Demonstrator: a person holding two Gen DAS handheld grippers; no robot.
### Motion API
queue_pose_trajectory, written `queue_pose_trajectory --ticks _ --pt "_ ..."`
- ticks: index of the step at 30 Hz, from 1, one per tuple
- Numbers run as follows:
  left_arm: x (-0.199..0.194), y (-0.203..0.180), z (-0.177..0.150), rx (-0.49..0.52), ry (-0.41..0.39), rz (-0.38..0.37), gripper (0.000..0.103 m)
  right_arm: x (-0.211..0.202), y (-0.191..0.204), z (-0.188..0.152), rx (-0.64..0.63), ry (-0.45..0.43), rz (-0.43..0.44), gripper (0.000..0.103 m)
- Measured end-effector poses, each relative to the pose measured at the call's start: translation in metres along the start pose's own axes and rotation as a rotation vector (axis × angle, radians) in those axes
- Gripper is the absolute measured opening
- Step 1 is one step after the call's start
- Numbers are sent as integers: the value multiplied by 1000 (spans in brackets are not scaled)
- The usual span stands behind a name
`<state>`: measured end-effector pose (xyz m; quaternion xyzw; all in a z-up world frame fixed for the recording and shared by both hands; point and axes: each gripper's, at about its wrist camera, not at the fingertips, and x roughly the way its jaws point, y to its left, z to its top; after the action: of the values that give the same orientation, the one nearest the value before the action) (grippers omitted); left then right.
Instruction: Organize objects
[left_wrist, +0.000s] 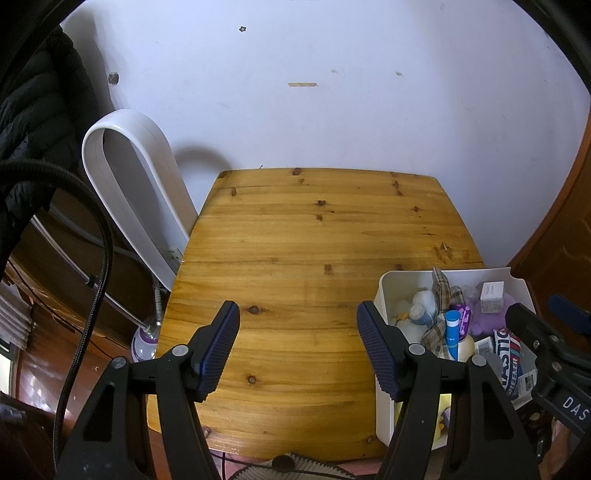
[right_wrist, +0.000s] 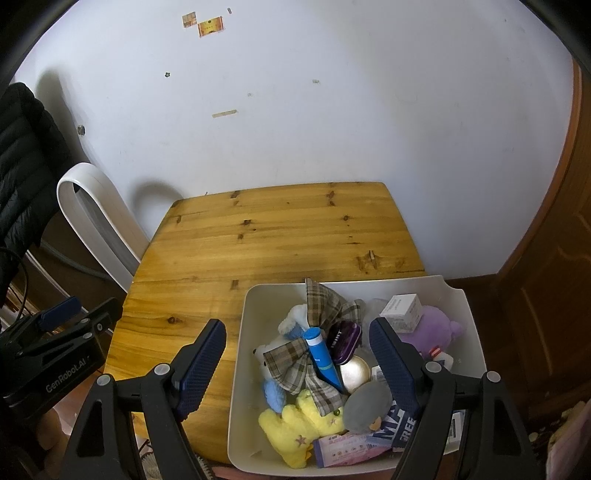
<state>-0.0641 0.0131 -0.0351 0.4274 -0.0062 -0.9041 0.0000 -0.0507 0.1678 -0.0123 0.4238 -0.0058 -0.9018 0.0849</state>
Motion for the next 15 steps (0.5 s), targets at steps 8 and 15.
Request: queue_pose_trajectory --ticks 8,15 --pt "0 0 -1 0 1 -1 70 0 3 -2 5 5 -3 81" --pt "1 5 -3 4 7 -12 70 0 6 -4 5 11 -6 81"
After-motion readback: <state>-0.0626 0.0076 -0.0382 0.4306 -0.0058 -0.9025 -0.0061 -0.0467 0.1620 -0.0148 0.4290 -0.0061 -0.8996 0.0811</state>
